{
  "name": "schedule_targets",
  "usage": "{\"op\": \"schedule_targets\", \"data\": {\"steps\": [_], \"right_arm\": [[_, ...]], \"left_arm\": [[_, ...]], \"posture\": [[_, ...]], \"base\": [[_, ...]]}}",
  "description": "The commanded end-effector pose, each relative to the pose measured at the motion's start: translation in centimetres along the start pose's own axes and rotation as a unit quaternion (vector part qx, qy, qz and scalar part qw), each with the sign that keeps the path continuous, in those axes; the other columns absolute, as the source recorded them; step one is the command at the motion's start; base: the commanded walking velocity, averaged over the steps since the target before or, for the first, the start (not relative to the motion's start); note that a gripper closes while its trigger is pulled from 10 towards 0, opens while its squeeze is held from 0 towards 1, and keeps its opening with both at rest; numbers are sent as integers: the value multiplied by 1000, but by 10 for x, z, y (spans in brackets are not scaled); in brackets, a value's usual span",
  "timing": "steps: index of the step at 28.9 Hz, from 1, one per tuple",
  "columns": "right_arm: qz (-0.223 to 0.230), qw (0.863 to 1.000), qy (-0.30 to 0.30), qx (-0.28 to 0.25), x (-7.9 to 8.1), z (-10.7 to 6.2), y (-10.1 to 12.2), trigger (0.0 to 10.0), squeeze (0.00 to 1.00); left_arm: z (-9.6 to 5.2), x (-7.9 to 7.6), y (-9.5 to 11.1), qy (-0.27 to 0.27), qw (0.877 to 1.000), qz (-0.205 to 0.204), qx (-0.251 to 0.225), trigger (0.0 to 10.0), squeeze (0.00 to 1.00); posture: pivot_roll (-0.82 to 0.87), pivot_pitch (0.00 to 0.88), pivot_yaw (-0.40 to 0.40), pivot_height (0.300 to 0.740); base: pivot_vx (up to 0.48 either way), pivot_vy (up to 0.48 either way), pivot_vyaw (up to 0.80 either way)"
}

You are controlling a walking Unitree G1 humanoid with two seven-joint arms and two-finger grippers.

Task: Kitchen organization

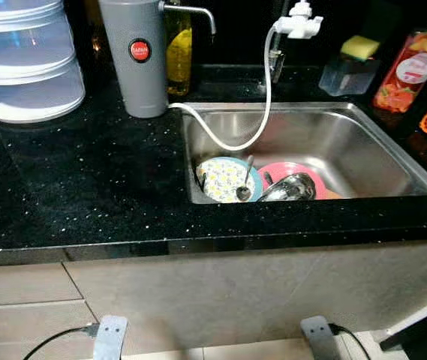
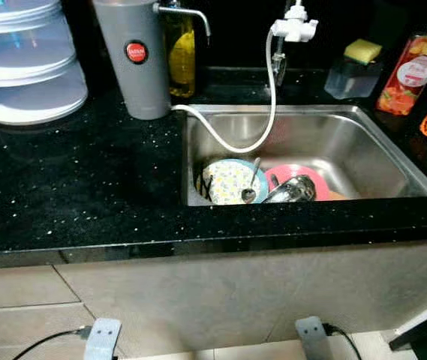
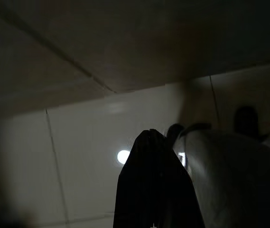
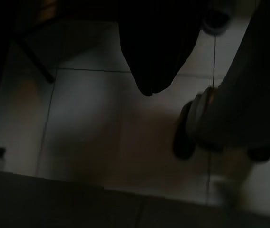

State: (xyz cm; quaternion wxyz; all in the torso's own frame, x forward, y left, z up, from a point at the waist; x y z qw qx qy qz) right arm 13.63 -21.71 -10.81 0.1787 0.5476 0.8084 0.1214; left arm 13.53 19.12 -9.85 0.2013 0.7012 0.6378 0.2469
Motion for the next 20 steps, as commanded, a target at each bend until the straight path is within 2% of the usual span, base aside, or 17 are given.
{"op": "schedule_targets", "data": {"steps": [1,3,6,8,10,11,12,15,16,17,20], "right_arm": [[-26,1000,0,-9,0,1,5,10000,0],[-34,999,4,-12,0,1,7,10000,0],[-177,983,32,-32,12,2,16,10000,0],[-249,967,47,-32,20,3,17,10000,0],[-248,967,39,-33,19,3,19,10000,0],[-229,972,32,-36,17,4,23,10000,0],[-229,972,32,-36,17,4,23,10000,0],[-110,993,1,-49,6,5,35,10000,0],[-110,993,1,-49,6,5,35,10000,0],[-70,996,-10,-48,2,5,38,10000,0],[-82,996,-12,-42,2,5,37,10000,0]], "left_arm": [[1,0,-2,-6,1000,24,3,10000,0],[3,0,0,-9,1000,24,1,10000,0],[7,-5,3,-29,996,84,7,10000,0],[8,-5,2,-22,995,102,9,10000,0],[8,-4,1,-18,995,102,11,10000,0],[9,-3,1,-14,994,107,10,10000,0],[9,-3,1,-14,994,107,10,10000,0],[8,1,0,-3,994,108,11,10000,0],[8,1,0,-3,994,108,11,10000,0],[8,6,-2,12,994,104,14,10000,0],[7,9,-3,16,994,106,17,10000,0]], "posture": [[104,0,-40,740],[104,0,-40,740],[99,0,-41,740],[91,0,-37,740],[87,0,-38,740],[87,0,-38,740],[87,0,-38,740],[121,0,-60,740],[121,0,-60,740],[136,0,-64,740],[148,0,-66,740]], "base": [[0,0,0],[0,0,0],[0,0,0],[0,0,0],[0,0,0],[0,0,0],[0,0,0],[0,0,0],[0,0,0],[0,0,0],[0,0,0]]}}
Point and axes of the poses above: a point about 5 cm out from each wrist's last joint towards the gripper, its own z axis pointing out of the wrist towards the gripper, its own y axis along the axis of the wrist's last joint, x = y × z, the point moved 1 cm from there along z, pointing out of the wrist towards the gripper, and after that the axes turned 4 degrees about -z, right-handed, at the moved point
